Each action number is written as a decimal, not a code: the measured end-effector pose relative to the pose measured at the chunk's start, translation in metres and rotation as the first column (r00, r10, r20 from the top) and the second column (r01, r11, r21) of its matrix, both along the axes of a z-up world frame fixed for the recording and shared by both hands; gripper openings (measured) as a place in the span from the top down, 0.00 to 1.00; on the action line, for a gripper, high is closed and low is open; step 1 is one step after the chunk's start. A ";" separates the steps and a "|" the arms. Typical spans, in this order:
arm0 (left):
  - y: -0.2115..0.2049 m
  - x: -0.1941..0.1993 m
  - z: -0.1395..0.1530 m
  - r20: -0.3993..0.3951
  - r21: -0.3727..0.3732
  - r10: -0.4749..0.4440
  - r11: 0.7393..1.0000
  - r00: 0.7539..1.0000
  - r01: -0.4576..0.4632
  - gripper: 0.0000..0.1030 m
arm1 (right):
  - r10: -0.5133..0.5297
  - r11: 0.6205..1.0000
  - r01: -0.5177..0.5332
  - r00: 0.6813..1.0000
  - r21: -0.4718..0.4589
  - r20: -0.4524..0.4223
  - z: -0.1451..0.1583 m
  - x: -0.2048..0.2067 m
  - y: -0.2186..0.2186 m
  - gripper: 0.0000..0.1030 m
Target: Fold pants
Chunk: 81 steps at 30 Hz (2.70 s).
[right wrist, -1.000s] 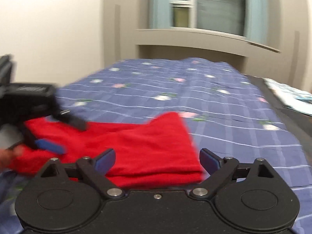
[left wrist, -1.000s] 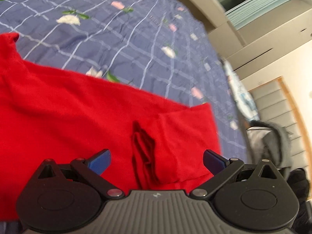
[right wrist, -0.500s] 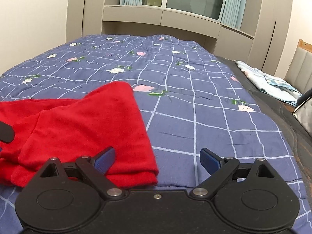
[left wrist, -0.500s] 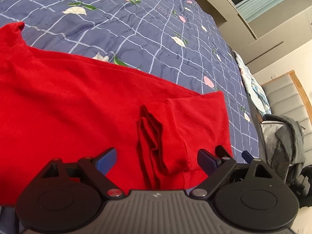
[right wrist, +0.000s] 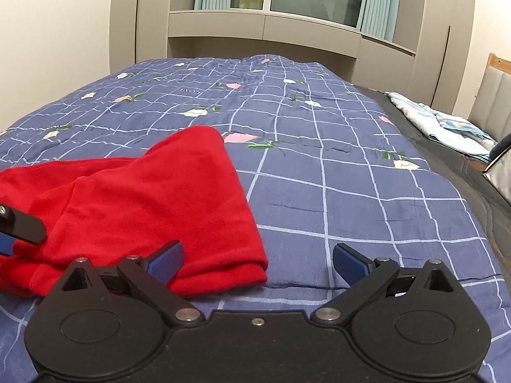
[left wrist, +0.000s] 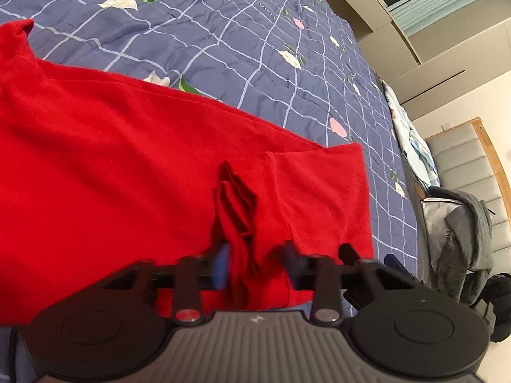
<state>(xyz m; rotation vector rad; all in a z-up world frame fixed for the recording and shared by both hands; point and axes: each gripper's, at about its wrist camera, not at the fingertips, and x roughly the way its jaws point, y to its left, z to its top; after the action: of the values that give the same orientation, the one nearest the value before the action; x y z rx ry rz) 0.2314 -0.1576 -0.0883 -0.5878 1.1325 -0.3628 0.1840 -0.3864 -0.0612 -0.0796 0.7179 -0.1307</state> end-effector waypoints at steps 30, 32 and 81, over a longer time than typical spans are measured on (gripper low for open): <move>0.070 -0.034 0.083 0.227 0.187 -0.089 0.981 0.970 0.046 0.91 | 0.214 0.976 -0.216 0.972 0.006 0.101 0.061 -0.014 0.089 0.03; 0.085 -0.035 0.081 0.216 0.214 -0.078 0.976 0.973 0.030 0.91 | 0.249 0.968 -0.251 0.963 0.012 0.104 0.063 -0.015 0.104 0.03; 0.310 -0.182 0.048 0.222 0.178 0.453 0.852 0.863 -0.493 0.01 | 0.632 0.774 -0.630 0.775 0.064 -0.016 0.051 -0.055 0.293 0.96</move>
<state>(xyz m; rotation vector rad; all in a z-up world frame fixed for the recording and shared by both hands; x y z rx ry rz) 0.0490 0.1522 -0.0400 -0.5973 0.8107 0.1468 0.1285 -0.0933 -0.0104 -0.2688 0.6967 0.5449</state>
